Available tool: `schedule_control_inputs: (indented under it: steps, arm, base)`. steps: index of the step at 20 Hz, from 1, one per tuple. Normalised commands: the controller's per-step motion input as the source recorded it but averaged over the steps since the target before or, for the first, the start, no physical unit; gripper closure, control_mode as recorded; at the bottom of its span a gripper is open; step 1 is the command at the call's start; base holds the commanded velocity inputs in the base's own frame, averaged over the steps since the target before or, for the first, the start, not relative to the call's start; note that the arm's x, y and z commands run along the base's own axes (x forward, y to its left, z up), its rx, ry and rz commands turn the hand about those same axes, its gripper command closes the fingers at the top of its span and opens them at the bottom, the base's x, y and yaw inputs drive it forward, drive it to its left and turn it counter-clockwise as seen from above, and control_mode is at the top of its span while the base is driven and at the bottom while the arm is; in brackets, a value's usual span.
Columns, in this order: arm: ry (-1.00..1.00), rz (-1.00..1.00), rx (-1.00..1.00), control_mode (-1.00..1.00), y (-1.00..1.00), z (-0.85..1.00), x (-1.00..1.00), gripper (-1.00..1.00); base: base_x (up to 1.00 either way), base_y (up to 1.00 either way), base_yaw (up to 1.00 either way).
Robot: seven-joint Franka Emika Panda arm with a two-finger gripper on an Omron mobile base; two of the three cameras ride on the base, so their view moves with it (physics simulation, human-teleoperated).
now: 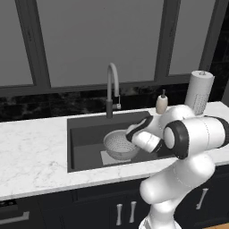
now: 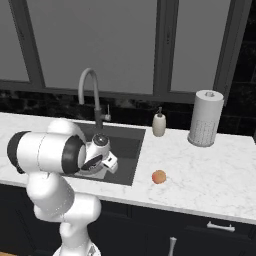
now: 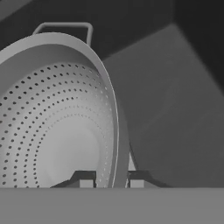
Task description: Put the colander in the sink, put the peach in the colander, and turn on the sink faucet and pour water over the colander.
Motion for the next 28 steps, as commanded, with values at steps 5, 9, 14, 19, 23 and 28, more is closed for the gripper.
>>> schedule_control_inputs:
  steps: [5,9,14,19,23,28]
  arm:
    - [0.0,-0.05,0.0,-1.0,0.03,-0.28,0.32,1.0]
    - [0.0,-0.03,0.0,-1.0,0.05,-0.32,0.33,1.0]
    - [0.0,-0.01,0.0,-1.0,0.0,-0.46,0.42,1.0]
    - [0.0,-0.01,0.0,-1.0,0.0,-0.52,0.35,1.0]
    - [0.0,-0.02,0.0,-1.0,0.0,-0.38,0.16,1.0]
    - [-0.08,-0.04,0.01,-1.0,0.0,0.06,-0.06,-1.0]
  base:
    - [0.0,0.0,0.0]
    - [0.0,0.0,0.0]
    - [0.0,0.0,0.0]
    - [0.0,0.0,0.0]
    - [0.0,0.0,0.0]
    - [0.0,0.0,0.0]
